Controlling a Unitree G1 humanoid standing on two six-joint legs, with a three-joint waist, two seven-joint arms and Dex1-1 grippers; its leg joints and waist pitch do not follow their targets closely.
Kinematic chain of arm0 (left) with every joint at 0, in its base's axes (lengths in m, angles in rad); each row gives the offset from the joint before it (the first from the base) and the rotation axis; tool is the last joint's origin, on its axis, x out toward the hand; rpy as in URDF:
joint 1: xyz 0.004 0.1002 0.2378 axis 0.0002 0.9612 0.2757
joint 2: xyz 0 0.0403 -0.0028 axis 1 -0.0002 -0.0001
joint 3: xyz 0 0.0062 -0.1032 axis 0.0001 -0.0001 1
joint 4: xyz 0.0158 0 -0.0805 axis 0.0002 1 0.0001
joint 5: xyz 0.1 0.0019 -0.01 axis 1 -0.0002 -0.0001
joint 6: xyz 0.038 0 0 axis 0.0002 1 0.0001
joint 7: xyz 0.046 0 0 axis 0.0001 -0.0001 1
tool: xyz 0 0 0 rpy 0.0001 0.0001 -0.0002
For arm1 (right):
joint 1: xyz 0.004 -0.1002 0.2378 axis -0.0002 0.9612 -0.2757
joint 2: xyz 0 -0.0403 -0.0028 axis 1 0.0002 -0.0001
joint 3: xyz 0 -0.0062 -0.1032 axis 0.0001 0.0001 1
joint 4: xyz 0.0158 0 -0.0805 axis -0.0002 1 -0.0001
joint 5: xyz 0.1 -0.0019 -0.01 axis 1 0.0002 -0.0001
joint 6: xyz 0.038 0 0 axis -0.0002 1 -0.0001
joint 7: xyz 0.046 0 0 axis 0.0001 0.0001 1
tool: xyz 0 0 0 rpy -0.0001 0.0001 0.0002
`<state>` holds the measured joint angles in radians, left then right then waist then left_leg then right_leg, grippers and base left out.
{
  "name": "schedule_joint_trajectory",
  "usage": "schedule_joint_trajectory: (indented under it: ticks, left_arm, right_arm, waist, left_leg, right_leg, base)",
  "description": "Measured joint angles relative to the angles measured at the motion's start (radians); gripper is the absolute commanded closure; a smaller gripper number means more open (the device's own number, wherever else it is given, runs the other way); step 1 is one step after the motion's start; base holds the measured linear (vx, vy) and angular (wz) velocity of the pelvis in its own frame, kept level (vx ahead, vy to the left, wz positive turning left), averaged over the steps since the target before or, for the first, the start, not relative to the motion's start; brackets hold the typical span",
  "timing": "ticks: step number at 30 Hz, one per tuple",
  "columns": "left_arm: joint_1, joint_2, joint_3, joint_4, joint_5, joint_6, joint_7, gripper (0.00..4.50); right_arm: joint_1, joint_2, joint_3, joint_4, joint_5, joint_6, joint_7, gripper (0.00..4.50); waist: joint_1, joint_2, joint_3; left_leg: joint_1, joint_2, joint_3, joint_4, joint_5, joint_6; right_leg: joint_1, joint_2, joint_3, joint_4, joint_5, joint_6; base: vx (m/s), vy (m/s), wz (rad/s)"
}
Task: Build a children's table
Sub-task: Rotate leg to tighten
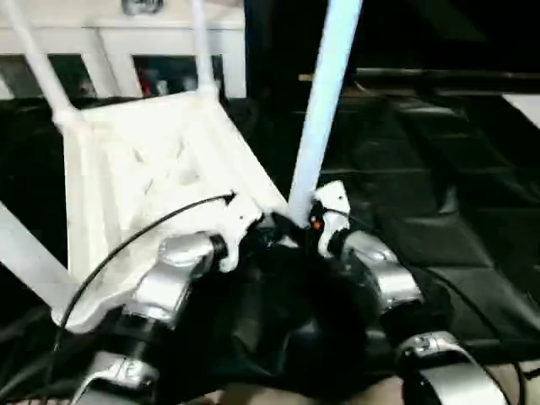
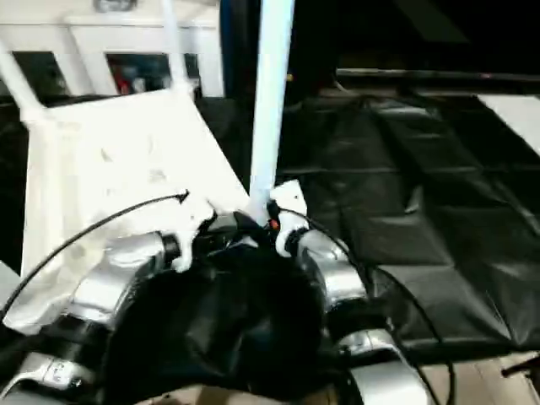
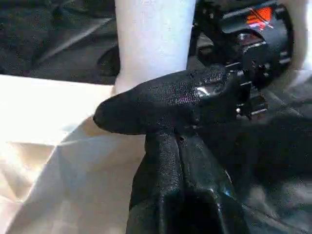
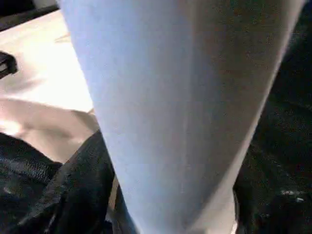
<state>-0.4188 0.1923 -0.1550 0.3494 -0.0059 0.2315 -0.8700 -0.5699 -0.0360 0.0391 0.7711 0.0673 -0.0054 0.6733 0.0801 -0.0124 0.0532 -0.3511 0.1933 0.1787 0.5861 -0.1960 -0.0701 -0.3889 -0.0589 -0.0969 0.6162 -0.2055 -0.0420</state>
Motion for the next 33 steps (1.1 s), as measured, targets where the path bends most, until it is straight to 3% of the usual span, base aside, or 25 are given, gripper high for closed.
schedule_joint_trajectory:
  ticks: [10, 16, 17, 21, 22, 26, 28, 33]
  left_arm:
    - [0.005, 0.093, -0.04, -0.044, -0.041, -0.025, -0.145, 4.5]
    - [0.008, 0.226, -0.014, -0.141, -0.077, -0.003, -0.242, 4.5]
    - [0.008, 0.238, -0.002, -0.155, -0.083, 0.016, -0.251, 4.17]
    - [0.008, 0.285, -0.002, -0.19, -0.097, 0.098, -0.282, 4.02]
    - [0.008, 0.286, -0.002, -0.19, -0.096, 0.098, -0.279, 3.74]
    - [0.008, 0.284, -0.017, -0.19, -0.096, 0.114, -0.271, 3.59]
    - [0.008, 0.272, -0.025, -0.187, -0.093, 0.115, -0.257, 3.25]
    - [0.005, 0.271, -0.064, -0.144, -0.046, 0.094, -0.23, 3.13]
  right_arm:
    - [-0.013, -0.089, 0.052, -0.029, 0.007, 0.0, 0.231, 0.94]
    - [-0.02, -0.119, 0.068, -0.028, 0.013, 0.003, 0.287, 0.94]
    - [-0.02, -0.125, 0.068, -0.027, 0.013, 0.003, 0.293, 0.91]
    - [-0.02, -0.13, 0.068, -0.027, 0.013, 0.003, 0.296, 0.91]
    - [-0.02, -0.131, 0.068, -0.027, 0.013, 0.003, 0.296, 0.91]
    - [-0.02, -0.13, 0.068, -0.027, 0.014, 0.003, 0.296, 0.91]
    - [-0.02, -0.13, 0.069, -0.027, 0.014, 0.002, 0.296, 0.91]
    - [-0.019, -0.127, 0.069, -0.027, 0.014, 0.001, 0.296, 0.91]
  waist:
    - [0.005, -0.002, 0.001]
    - [0.007, -0.002, 0.001]
    - [0.007, -0.002, 0.001]
    - [0.01, -0.002, 0.001]
    - [0.01, -0.002, 0.001]
    - [0.009, -0.002, 0.001]
    - [0.009, -0.002, 0.001]
    - [0.008, -0.002, 0.001]
  left_leg:
    - [0.0, 0.0, 0.0, 0.0, 0.0, 0.001]
    - [-0.001, 0.0, 0.0, 0.001, 0.0, 0.001]
    - [-0.001, 0.0, 0.0, 0.001, 0.0, 0.0]
    - [-0.001, 0.0, 0.0, 0.001, 0.0, 0.0]
    - [-0.001, 0.0, 0.0, 0.002, 0.0, 0.0]
    - [-0.001, 0.0, 0.0, 0.001, 0.0, 0.0]
    - [-0.001, 0.0, 0.0, 0.001, 0.0, 0.0]
    - [0.0, 0.0, 0.0, 0.002, 0.0, 0.0]
  right_leg:
    - [-0.001, 0.0, 0.0, 0.0, 0.0, 0.0]
    - [-0.001, 0.0, 0.0, 0.001, 0.0, 0.0]
    - [-0.001, 0.0, 0.0, 0.001, 0.0, 0.0]
    - [-0.001, 0.0, 0.0, 0.002, 0.0, 0.0]
    - [-0.001, 0.0, 0.0, 0.002, 0.0, 0.0]
    - [-0.001, 0.0, 0.0, 0.002, 0.0, 0.0]
    - [-0.001, 0.0, 0.0, 0.002, 0.0, 0.0]
    - [-0.001, 0.0, 0.0, 0.002, 0.0, 0.0]
  base:
    - [0.0, 0.0, 0.0]
    - [0.0, 0.0, 0.0]
    - [0.0, 0.0, 0.0]
    - [0.0, 0.0, 0.0]
    - [0.0, 0.0, 0.0]
    - [0.0, 0.0, 0.0]
    - [0.0, 0.0, 0.0]
    - [0.0, 0.0, 0.0]
